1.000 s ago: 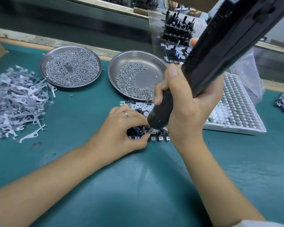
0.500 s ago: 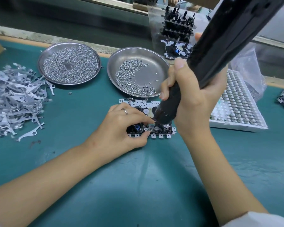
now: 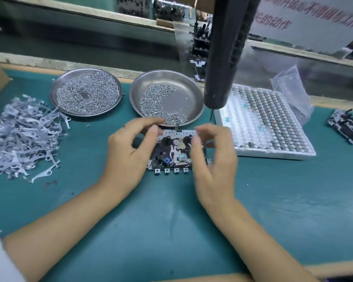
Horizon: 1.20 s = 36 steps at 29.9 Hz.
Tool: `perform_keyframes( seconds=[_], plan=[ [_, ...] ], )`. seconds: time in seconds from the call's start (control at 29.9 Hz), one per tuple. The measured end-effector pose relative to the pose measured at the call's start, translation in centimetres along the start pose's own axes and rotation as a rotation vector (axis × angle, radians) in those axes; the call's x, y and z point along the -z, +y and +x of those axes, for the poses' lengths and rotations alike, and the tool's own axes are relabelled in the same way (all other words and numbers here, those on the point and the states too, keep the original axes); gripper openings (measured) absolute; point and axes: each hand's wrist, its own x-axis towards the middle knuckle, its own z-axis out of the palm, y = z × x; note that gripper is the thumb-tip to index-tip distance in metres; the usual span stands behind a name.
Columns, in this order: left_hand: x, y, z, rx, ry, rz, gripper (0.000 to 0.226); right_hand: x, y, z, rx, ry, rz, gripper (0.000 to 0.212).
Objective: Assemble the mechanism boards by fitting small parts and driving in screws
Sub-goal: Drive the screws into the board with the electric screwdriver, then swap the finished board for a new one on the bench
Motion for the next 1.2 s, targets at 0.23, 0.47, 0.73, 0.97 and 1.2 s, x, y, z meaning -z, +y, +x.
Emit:
perform_keyframes(
  seconds=[0.23,0.47,0.73,0.97,1.2],
  plan=[
    [0.0,-1.3,0.7,0.033,0.196,-0.074,0.024,-2.2,-1.7,-2.6,0.316,-0.512,-0.823,0.03],
    [-0.1,-1.5,0.4,-0.01,0.184,-0.05,0.024,3.0,-2.4,-7.4,0.446,-0.575,-0.758,0.026],
    [-0.2,-1.3,0.2,-0.032,0.148,0.007,0.025,16.3,4.1,-5.4,-0.072,-0.235,-1.109,0.024],
    [-0.3,-1.3,0.2,-0.034,0.154,0.045,0.022,12.2,3.5,-4.3,0.021,-0.248,-0.69,0.029],
    [-0.6,0.2,3.2,-0.075,0.045,0.197,0.025,1.5,1.7,0.8,-0.031,-0.319,-0.276,0.038]
  ],
)
